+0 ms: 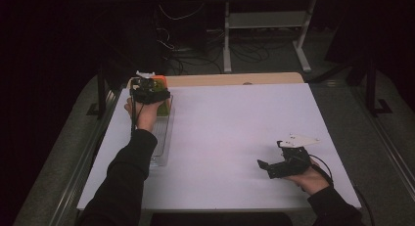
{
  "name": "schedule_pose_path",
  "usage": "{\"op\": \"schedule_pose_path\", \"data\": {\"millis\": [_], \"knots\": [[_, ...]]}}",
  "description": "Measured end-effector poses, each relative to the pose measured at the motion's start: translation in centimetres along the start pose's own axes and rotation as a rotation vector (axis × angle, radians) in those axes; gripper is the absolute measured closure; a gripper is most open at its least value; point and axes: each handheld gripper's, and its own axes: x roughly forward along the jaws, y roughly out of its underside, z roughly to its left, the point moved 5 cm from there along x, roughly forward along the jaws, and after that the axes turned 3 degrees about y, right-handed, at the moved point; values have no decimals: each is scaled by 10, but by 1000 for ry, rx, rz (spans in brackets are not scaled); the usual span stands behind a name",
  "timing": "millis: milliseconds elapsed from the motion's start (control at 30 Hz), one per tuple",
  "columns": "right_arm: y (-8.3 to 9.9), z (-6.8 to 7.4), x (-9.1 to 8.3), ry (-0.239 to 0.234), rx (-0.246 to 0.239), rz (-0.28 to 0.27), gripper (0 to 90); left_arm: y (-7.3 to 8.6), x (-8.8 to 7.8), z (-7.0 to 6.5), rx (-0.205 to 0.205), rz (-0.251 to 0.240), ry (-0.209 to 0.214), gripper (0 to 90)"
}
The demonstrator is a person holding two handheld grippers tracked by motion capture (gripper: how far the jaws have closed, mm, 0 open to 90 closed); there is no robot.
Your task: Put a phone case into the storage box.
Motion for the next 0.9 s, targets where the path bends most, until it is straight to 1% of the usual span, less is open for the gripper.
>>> {"op": "schedule_pose_path", "data": {"millis": [33,67,133,167,233,267,333,367,567,667,700,767,800,833,867,900], "knots": [[0,0,0,0,0,0,1,0,1,0,3,-2,0,137],[0,0,0,0,0,0,1,1,2,0,-6,4,1,137],[0,0,0,0,-1,0,1,2,4,0,0,3,0,136],[0,0,0,0,1,1,1,4,4,-1,-9,9,0,135],[0,0,0,-2,1,3,1,5,6,0,5,20,-1,135],[1,0,0,-2,0,4,1,6,7,-1,-5,18,5,135],[1,0,0,-2,0,3,1,6,8,-1,-9,14,7,133],[1,0,0,-1,0,3,1,6,8,0,3,15,8,133],[1,1,0,-2,-2,4,1,6,9,-1,-8,12,2,124],[0,1,0,-3,-3,2,1,6,10,-1,-10,8,10,86],[0,1,0,-3,-4,1,1,5,10,-1,-8,2,19,84],[1,1,0,-5,-6,4,1,5,10,0,1,-4,14,54],[1,1,0,-4,-7,7,1,4,10,-1,-14,-9,21,46],[1,1,0,-5,-8,8,1,4,10,0,-5,-13,15,33],[1,1,0,-5,-7,8,1,4,10,1,-5,-12,14,20],[1,1,0,-5,-8,7,1,3,10,1,-5,-15,23,16]]}}
